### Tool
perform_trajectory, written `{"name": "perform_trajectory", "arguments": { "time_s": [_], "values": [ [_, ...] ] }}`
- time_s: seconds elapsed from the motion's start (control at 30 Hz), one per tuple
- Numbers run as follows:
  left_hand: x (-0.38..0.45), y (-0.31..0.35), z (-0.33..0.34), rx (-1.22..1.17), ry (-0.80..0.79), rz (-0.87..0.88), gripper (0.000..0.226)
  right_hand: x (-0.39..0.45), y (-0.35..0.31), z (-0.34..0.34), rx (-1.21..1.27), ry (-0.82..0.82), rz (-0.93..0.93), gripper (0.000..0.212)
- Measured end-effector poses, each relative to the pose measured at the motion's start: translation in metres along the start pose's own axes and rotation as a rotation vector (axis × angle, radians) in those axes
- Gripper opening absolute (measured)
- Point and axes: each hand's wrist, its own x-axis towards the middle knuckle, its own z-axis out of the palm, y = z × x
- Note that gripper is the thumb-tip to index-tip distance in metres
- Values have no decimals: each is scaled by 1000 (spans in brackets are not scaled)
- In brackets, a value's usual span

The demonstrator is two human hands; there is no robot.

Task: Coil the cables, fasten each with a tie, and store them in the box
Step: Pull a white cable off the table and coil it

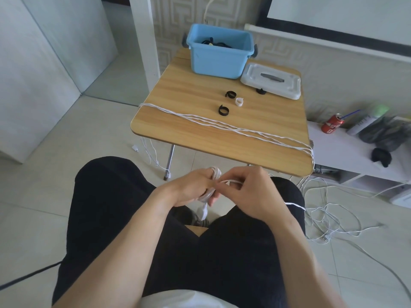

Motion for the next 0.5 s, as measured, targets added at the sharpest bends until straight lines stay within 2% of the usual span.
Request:
{"name": "perform_trajectory", "arguments": {
  "time_s": [0.13, 0.17, 0.27, 0.37, 0.5],
  "values": [
    [-2, 3, -4, -255, -369, -31, 68, 6, 6, -3, 138, 196, 145, 28],
    [-3, 4, -7, -256, -426, -38, 71, 7, 9, -3, 146, 239, 167, 29],
    [-13, 4, -16, -278, -539, -28, 56, 10, 17, -3, 209, 304, 207, 37],
    [-16, 2, -28, -529, -520, 76, 44, 12, 22, -5, 255, 268, 223, 45],
    [-11, 4, -33, -1026, -264, 266, 47, 13, 26, -3, 175, 208, 219, 52]
  ]
}}
